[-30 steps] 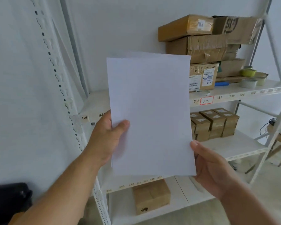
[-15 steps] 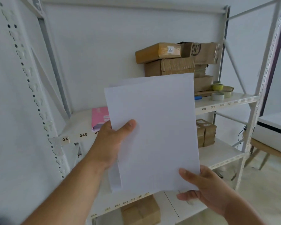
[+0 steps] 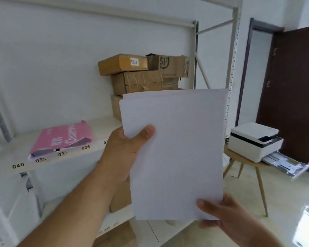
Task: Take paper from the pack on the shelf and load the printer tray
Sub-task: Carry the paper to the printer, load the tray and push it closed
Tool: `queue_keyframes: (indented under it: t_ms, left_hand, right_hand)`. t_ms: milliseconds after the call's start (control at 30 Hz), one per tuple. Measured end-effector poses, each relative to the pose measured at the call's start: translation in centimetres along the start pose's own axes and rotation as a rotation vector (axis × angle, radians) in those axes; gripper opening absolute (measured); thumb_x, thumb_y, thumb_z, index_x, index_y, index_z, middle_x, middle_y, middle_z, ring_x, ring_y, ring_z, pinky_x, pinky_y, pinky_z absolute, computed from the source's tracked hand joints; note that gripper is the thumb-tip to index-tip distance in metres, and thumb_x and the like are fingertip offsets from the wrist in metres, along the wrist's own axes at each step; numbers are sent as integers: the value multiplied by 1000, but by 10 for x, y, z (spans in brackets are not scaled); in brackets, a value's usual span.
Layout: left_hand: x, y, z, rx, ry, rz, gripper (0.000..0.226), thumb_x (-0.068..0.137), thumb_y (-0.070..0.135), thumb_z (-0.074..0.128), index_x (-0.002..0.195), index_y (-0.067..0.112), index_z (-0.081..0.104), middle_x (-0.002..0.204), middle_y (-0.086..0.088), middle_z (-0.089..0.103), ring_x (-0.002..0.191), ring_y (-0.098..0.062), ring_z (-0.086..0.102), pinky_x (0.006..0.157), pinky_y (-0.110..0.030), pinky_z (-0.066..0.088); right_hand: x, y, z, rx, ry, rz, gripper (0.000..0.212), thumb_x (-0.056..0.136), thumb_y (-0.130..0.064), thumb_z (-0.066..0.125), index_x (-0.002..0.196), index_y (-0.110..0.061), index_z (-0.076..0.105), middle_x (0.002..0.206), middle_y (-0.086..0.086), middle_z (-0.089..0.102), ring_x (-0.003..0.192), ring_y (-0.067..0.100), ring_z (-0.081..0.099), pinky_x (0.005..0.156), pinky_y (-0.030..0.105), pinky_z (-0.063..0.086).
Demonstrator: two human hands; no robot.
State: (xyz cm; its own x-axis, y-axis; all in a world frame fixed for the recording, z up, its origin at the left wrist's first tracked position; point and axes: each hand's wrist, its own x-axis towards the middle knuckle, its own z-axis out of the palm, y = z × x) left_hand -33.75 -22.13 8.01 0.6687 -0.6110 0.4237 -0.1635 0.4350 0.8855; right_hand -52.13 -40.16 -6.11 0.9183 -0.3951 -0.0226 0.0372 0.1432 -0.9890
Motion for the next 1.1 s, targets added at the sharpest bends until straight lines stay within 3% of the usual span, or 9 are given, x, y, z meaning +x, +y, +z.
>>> queue_keyframes:
  t_ms: [167, 267, 333, 500, 667, 800, 900, 967, 1100]
  left_hand:
    - [23, -3, 44, -20, -223, -111, 26, 81, 22, 77, 107, 22, 78, 110, -2, 80, 102, -22, 76, 78, -30, 62]
    - [47, 5, 59, -168, -431, -93, 50, 87, 9, 63, 133, 28, 66, 134, -10, 69, 119, -33, 68, 95, -44, 59]
    - [58, 7, 72, -245, -526, -67, 63, 88, 5, 58, 145, 32, 54, 146, -13, 59, 127, -40, 61, 102, -54, 53]
    - [76, -14, 100, -397, -458, -82, 33, 87, 3, 56, 112, 21, 69, 142, -10, 63, 129, -40, 60, 94, -51, 58]
    - [91, -20, 113, -330, -334, -164, 24, 97, 20, 61, 118, 25, 71, 120, -6, 76, 109, -32, 74, 78, -48, 62]
    - [97, -29, 122, -204, -242, -50, 21, 94, 28, 66, 113, 26, 74, 109, -3, 80, 102, -29, 76, 81, -48, 62]
    - [109, -40, 122, -435, -462, -19, 51, 87, 12, 68, 135, 29, 61, 130, -4, 70, 115, -28, 71, 84, -45, 61]
    - [121, -46, 125, -568, -652, -69, 65, 84, 1, 55, 143, 29, 53, 147, -6, 58, 128, -31, 62, 93, -47, 57]
    - [138, -63, 146, -608, -667, -178, 53, 84, -3, 46, 130, 19, 61, 146, -9, 60, 131, -35, 59, 101, -54, 53]
  right_hand:
    - [-26, -1, -48, -11, 123, -32, 65, 54, -39, 99, 106, -7, 79, 94, 20, 75, 74, 27, 68, 50, 35, 52]
    - [-40, -5, -66, 12, 119, -55, 39, 72, -25, 87, 109, -14, 80, 95, 17, 77, 73, 24, 70, 47, 33, 51]
    - [-46, -6, -75, 24, 88, -52, 40, 76, -21, 84, 115, -15, 78, 103, 20, 77, 77, 26, 72, 47, 32, 54]
    - [-54, -5, -89, 37, 109, -48, 63, 69, -29, 95, 125, -13, 73, 112, 24, 74, 85, 30, 71, 52, 34, 57]
    - [-49, -7, -94, -16, 237, -73, 64, 67, -35, 94, 121, -9, 74, 111, 26, 74, 81, 30, 68, 54, 34, 56]
    - [-44, -9, -101, -64, 310, -101, 66, 65, -46, 94, 120, -13, 76, 109, 24, 76, 81, 34, 68, 58, 37, 56]
    - [-39, -7, -106, -85, 320, -95, 68, 66, -50, 93, 121, -13, 75, 111, 24, 76, 84, 31, 70, 58, 36, 57]
    - [-37, -8, -110, -92, 323, -92, 68, 68, -49, 92, 122, -13, 74, 111, 25, 75, 86, 32, 71, 58, 34, 56]
    - [-42, -13, -125, -84, 304, -94, 63, 69, -45, 93, 119, -11, 76, 104, 18, 77, 84, 26, 71, 54, 32, 56]
